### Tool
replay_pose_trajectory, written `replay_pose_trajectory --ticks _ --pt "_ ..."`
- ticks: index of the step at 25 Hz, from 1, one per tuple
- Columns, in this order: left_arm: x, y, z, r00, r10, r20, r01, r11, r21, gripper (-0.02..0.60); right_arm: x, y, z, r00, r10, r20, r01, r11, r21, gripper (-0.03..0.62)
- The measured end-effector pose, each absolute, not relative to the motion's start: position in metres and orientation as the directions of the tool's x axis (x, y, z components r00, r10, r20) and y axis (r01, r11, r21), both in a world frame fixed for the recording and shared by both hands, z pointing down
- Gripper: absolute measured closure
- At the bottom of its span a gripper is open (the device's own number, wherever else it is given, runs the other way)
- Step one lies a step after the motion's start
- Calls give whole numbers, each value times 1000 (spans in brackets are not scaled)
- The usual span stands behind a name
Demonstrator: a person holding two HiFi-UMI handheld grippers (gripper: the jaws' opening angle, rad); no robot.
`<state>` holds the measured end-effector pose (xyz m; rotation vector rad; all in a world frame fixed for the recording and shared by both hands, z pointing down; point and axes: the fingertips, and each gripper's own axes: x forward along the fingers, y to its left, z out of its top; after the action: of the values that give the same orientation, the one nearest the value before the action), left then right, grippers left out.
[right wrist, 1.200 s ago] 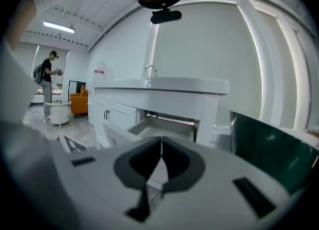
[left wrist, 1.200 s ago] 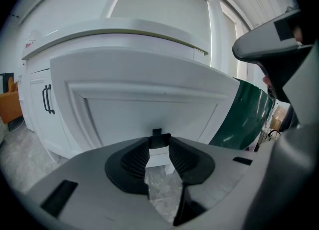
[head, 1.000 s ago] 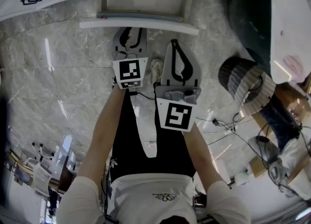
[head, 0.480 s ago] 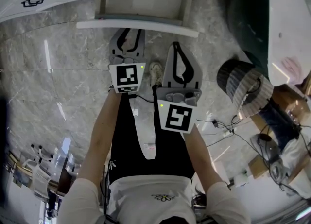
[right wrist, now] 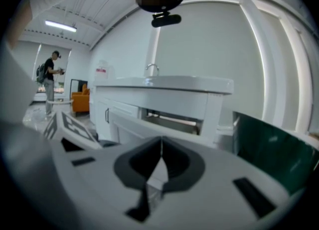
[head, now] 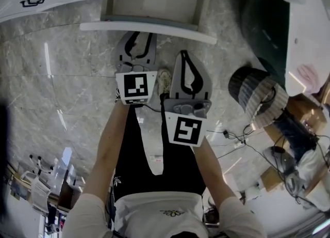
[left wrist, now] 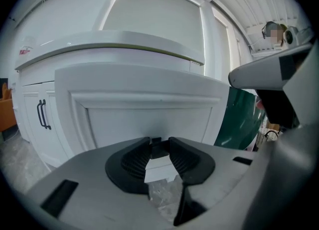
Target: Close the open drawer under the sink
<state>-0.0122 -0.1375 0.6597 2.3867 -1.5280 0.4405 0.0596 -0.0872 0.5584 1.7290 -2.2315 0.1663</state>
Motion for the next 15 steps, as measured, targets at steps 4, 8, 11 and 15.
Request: replay_pose_trajectory --ticks 4,8,11,15 --pt "-12 -147 658 388 -835 390 -914 -404 45 440 61 -87 563 -217 -922 322 -959 262 103 565" --pt "-12 -165 658 395 -836 382 -907 -420 19 439 64 -87 563 -207 -925 319 -963 250 100 565" --pt "-9 -182 658 396 -831 390 -907 -421 23 440 65 -87 562 -200 -925 323 -967 240 87 565" --pt "-4 -228 654 387 -838 384 -908 -420 -2 440 63 -91 559 -203 -923 327 -967 241 82 565"
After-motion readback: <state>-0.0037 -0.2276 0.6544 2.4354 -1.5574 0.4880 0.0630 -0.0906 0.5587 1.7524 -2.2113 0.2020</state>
